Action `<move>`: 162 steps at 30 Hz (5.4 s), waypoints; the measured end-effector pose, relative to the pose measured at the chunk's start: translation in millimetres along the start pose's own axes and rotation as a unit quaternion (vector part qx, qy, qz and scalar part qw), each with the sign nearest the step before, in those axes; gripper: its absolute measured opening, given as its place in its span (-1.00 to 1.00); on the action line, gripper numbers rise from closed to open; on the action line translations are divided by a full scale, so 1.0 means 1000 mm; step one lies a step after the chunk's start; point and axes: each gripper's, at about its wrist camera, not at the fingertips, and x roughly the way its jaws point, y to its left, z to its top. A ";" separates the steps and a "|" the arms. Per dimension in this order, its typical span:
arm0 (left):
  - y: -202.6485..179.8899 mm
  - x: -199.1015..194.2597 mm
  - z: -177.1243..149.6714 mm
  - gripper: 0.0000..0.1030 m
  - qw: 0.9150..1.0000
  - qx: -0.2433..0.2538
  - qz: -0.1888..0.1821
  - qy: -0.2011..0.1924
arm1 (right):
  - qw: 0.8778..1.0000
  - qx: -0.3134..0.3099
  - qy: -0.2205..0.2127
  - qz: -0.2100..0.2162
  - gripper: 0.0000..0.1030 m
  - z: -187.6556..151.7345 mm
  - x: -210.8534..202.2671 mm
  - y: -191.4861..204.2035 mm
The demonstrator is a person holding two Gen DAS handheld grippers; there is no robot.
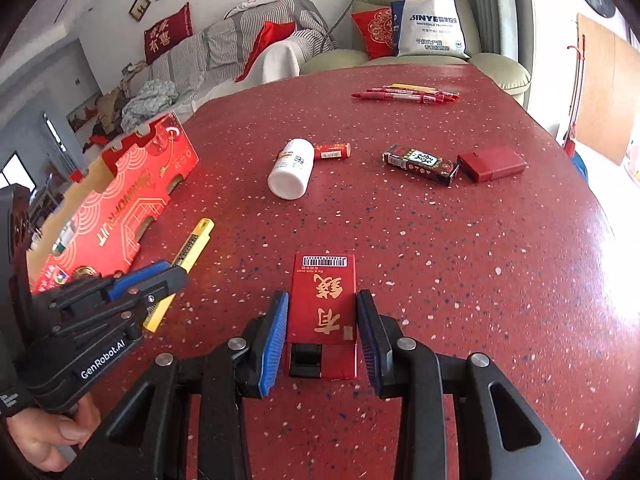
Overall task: Organize rigid objects
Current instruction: 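Carry the yellow knife and red box over the cardboard box with both grippers, then open both grippers over the box to drop the knife and red box, then move both open grippers back over the remaining table items, then grasp the white pill bottle with the left gripper while the right gripper grasps the printed card pack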
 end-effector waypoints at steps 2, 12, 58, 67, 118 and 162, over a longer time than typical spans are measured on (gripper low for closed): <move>-0.003 -0.014 -0.002 -0.70 1.000 0.003 -0.006 -0.011 | 1.000 0.003 -0.013 0.012 -0.30 0.000 -0.012 0.006; 0.023 -0.089 0.002 -0.70 0.997 -0.017 -0.002 -0.074 | 0.994 -0.060 -0.057 0.067 -0.30 0.011 -0.047 0.077; 0.205 -0.107 0.005 -0.70 0.977 -0.145 0.149 -0.056 | 0.971 -0.196 -0.036 0.129 -0.30 0.051 0.017 0.257; 0.214 -0.100 0.005 -0.70 0.977 -0.143 0.154 -0.045 | 0.972 -0.204 -0.024 0.117 -0.30 0.055 0.032 0.267; 0.197 -0.113 0.012 0.27 0.982 -0.128 0.124 -0.062 | 0.978 -0.182 -0.084 0.052 0.73 0.058 -0.009 0.200; -0.029 0.108 0.101 -0.32 0.997 -0.012 0.038 0.072 | 0.983 -0.177 0.049 -0.018 -0.23 0.101 0.094 -0.060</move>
